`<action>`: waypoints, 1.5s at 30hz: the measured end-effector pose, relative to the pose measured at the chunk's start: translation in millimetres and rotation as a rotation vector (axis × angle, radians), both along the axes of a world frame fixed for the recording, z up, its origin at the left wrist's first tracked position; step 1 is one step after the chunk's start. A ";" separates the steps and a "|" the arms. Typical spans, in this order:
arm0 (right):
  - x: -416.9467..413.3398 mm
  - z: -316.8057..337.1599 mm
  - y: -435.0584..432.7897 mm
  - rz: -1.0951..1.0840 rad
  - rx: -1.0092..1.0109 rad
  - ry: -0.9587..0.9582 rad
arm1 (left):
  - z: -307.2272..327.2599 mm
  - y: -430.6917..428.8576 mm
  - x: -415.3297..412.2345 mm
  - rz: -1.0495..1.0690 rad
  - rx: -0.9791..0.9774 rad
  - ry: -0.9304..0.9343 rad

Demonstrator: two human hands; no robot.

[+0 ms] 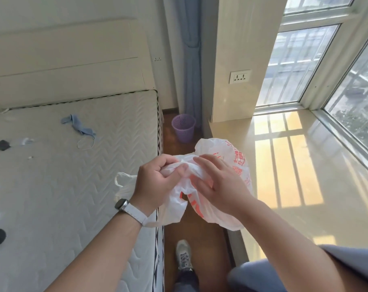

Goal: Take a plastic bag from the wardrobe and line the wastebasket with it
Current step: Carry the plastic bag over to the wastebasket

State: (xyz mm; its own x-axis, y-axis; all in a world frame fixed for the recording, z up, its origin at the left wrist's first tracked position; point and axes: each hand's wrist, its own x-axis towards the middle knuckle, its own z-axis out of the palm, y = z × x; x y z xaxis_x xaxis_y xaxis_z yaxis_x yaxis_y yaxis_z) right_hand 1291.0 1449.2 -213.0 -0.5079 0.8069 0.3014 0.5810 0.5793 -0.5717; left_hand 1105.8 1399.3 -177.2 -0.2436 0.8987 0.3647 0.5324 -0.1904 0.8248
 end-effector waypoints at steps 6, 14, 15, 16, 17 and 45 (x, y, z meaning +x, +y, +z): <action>-47.6 -8.3 86.6 -0.020 -0.055 -0.063 | -12.3 93.6 -51.7 -0.039 -0.027 -0.015; -116.5 0.0 202.0 0.022 -0.058 -0.118 | -5.8 206.1 -125.2 -0.058 -0.032 -0.003; -123.9 0.6 215.0 0.026 -0.049 -0.123 | -5.0 218.3 -132.8 -0.060 -0.022 0.001; -130.3 1.1 227.4 0.028 -0.042 -0.126 | -4.1 230.5 -139.5 -0.063 -0.016 0.004; -135.9 1.6 239.3 0.030 -0.037 -0.127 | -3.6 242.0 -145.4 -0.063 -0.015 0.006; -207.9 -10.4 629.6 0.273 -0.033 0.004 | 8.5 588.5 -197.5 0.174 -0.083 0.101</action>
